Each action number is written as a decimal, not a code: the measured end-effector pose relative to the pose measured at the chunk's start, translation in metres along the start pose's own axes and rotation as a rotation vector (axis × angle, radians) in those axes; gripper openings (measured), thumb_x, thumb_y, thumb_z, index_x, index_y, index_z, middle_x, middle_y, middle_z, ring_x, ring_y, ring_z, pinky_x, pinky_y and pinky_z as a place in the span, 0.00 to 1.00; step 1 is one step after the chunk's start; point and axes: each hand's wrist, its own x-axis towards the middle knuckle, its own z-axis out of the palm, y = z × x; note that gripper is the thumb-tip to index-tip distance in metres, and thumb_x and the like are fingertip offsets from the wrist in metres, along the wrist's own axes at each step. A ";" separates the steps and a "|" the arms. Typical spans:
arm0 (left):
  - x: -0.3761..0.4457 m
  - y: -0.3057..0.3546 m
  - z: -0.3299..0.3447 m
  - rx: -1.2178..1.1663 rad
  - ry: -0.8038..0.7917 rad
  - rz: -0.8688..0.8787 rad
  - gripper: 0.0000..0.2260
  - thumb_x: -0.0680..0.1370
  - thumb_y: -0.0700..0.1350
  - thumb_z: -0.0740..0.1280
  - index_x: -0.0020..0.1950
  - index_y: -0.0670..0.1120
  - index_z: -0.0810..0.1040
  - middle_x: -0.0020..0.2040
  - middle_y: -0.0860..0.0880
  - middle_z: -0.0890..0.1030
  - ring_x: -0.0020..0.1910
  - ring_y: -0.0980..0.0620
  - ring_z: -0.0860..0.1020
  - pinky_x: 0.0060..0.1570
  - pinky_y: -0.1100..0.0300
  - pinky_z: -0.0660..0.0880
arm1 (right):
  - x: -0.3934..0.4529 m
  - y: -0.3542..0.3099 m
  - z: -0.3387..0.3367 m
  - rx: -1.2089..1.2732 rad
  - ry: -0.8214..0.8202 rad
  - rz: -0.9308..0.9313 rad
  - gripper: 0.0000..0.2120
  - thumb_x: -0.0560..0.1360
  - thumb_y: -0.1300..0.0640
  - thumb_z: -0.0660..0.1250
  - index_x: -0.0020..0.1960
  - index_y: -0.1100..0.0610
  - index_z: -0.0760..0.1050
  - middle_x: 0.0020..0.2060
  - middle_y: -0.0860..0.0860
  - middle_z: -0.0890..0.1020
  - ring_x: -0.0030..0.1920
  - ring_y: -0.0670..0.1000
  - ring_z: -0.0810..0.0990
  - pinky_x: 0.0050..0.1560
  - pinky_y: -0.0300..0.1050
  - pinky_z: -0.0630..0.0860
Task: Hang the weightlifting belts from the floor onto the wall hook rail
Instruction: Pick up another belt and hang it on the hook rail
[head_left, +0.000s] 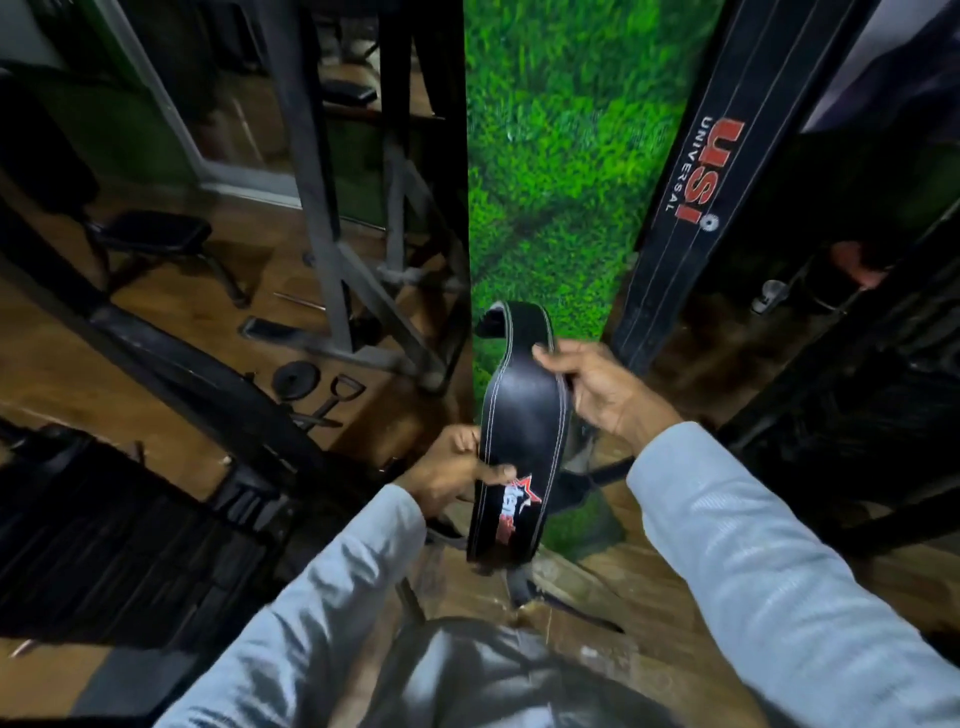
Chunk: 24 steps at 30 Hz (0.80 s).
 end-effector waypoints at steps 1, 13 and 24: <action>-0.004 0.001 -0.001 -0.024 -0.043 -0.037 0.13 0.71 0.29 0.75 0.55 0.31 0.82 0.48 0.38 0.85 0.43 0.46 0.84 0.46 0.56 0.82 | 0.000 0.005 0.000 -0.018 0.015 0.005 0.50 0.52 0.51 0.89 0.68 0.66 0.75 0.63 0.60 0.82 0.64 0.58 0.81 0.68 0.58 0.78; 0.021 0.070 -0.012 -0.084 0.176 0.041 0.11 0.72 0.30 0.74 0.54 0.32 0.82 0.51 0.38 0.85 0.49 0.45 0.83 0.55 0.52 0.79 | -0.030 0.048 0.009 -0.135 0.008 0.092 0.08 0.74 0.52 0.76 0.50 0.54 0.83 0.40 0.47 0.86 0.43 0.46 0.82 0.50 0.42 0.78; 0.001 0.034 -0.005 -0.022 0.047 -0.011 0.20 0.66 0.45 0.82 0.51 0.36 0.84 0.46 0.40 0.80 0.49 0.44 0.73 0.52 0.53 0.71 | -0.020 0.000 0.026 0.031 0.136 -0.142 0.03 0.79 0.62 0.71 0.48 0.57 0.83 0.45 0.49 0.87 0.50 0.46 0.83 0.59 0.44 0.76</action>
